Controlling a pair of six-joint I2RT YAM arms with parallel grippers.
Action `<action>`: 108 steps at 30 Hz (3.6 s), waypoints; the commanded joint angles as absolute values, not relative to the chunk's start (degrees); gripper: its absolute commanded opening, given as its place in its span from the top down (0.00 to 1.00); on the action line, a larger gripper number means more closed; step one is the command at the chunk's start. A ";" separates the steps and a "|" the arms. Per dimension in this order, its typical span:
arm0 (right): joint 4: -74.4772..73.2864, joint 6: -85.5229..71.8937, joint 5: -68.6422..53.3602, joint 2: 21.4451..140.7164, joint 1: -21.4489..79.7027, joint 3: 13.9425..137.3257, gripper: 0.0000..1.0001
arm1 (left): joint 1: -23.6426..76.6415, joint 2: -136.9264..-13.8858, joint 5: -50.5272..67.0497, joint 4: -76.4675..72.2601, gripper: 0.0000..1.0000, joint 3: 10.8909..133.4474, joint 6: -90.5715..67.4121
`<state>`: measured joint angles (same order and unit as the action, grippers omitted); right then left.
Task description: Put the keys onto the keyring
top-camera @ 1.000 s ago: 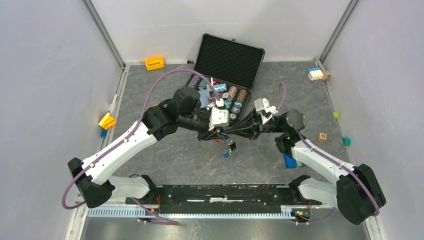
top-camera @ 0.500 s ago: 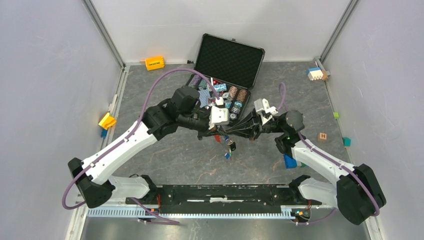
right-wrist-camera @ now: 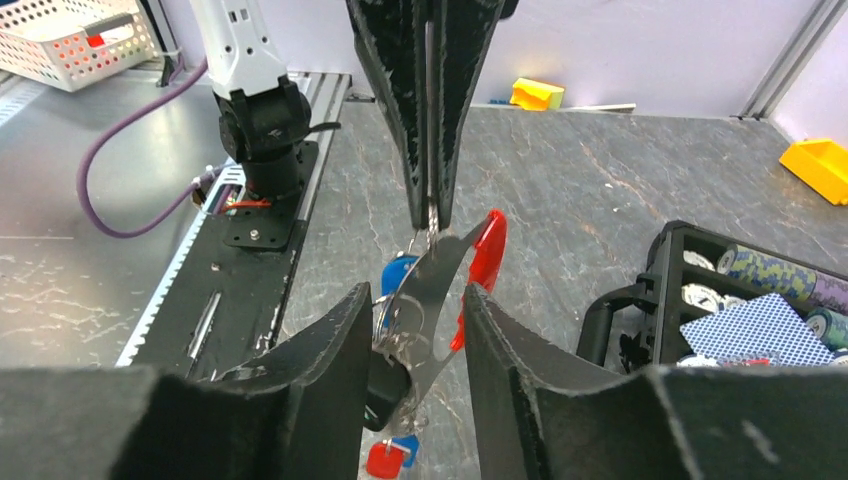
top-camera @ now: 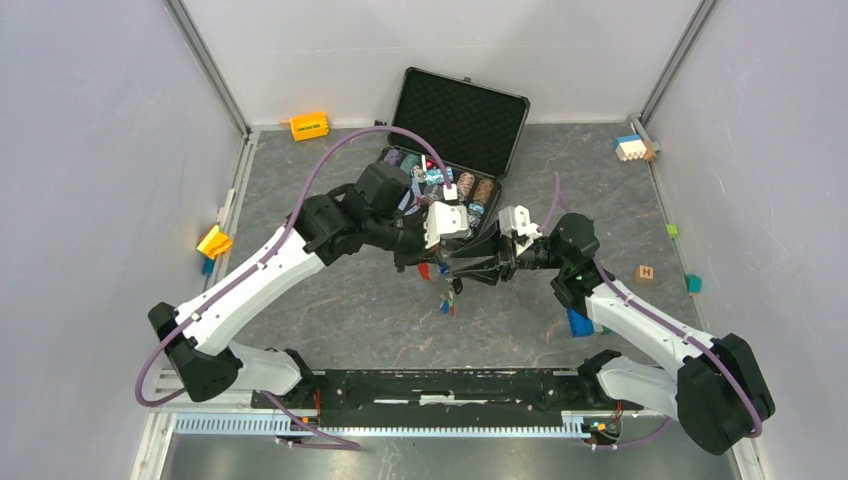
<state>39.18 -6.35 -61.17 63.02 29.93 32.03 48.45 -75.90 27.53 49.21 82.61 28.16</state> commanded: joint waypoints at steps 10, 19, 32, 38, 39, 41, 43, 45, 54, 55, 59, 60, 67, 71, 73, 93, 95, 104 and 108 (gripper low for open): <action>35.77 -1.93 -59.61 61.76 29.87 33.75 0.54 | 49.39 -80.87 16.93 62.71 0.98 94.78 20.99; 32.86 1.09 -56.83 61.33 29.69 33.92 0.51 | 49.91 -86.49 9.65 67.04 0.98 100.75 13.32; 30.77 2.81 -55.55 62.35 29.09 34.70 0.51 | 50.00 -92.55 7.57 73.51 0.98 104.79 9.70; 37.12 -1.77 -58.44 63.63 28.94 33.65 0.52 | 50.02 -93.43 14.19 75.80 0.98 106.96 11.69; 38.82 -3.61 -59.07 63.84 28.94 33.31 0.52 | 50.07 -93.31 15.50 75.72 0.98 107.05 12.29; 42.90 -6.71 -59.99 64.32 28.67 32.65 0.53 | 50.16 -93.45 17.53 75.76 0.98 107.65 13.06; 47.01 -10.00 -60.43 64.58 28.52 31.95 0.55 | 50.34 -93.38 19.07 75.64 0.98 107.62 13.90; 51.61 -13.83 -61.21 64.98 28.43 31.19 0.58 | 50.53 -93.22 20.29 75.42 0.98 107.71 14.29; 66.88 -26.29 -62.17 68.39 28.44 28.42 0.62 | 51.80 -92.54 22.61 73.96 0.98 107.40 14.41; 69.00 -27.63 -62.23 68.84 28.47 28.22 0.63 | 51.94 -92.49 22.74 73.94 0.98 107.40 14.28; 73.04 -31.32 -62.91 70.30 28.47 27.97 0.63 | 52.48 -92.57 22.92 73.88 0.98 107.50 14.11; 73.17 -31.32 -62.87 70.49 28.53 27.88 0.63 | 52.63 -92.51 22.94 73.79 0.98 107.50 14.08; 72.47 -30.65 -63.11 71.49 29.41 27.55 0.65 | 52.95 -92.03 23.02 73.22 0.98 107.24 14.21; 70.83 -29.17 -63.12 72.44 29.96 27.69 0.67 | 53.17 -91.99 23.02 73.21 0.98 107.08 14.37; 70.59 -29.08 -63.19 72.69 30.14 27.77 0.68 | 53.32 -91.87 23.03 73.17 0.98 107.06 14.50; 65.40 -24.95 -63.63 72.84 31.73 28.83 0.77 | 53.70 -91.39 22.28 72.16 0.98 105.95 14.98; 65.31 -24.83 -63.56 72.76 31.81 28.92 0.79 | 53.70 -91.48 22.32 72.23 0.98 105.82 14.99; 64.86 -24.54 -63.56 72.09 31.82 29.23 0.84 | 53.78 -91.49 22.50 72.20 0.98 104.95 15.14; 64.86 -24.51 -63.57 72.05 31.87 29.19 0.90 | 53.72 -91.41 22.59 71.90 0.98 104.94 15.18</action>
<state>64.16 -25.47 -63.57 72.77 31.53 27.92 53.23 -93.38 21.04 74.65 104.60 13.13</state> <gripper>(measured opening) 0.134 0.041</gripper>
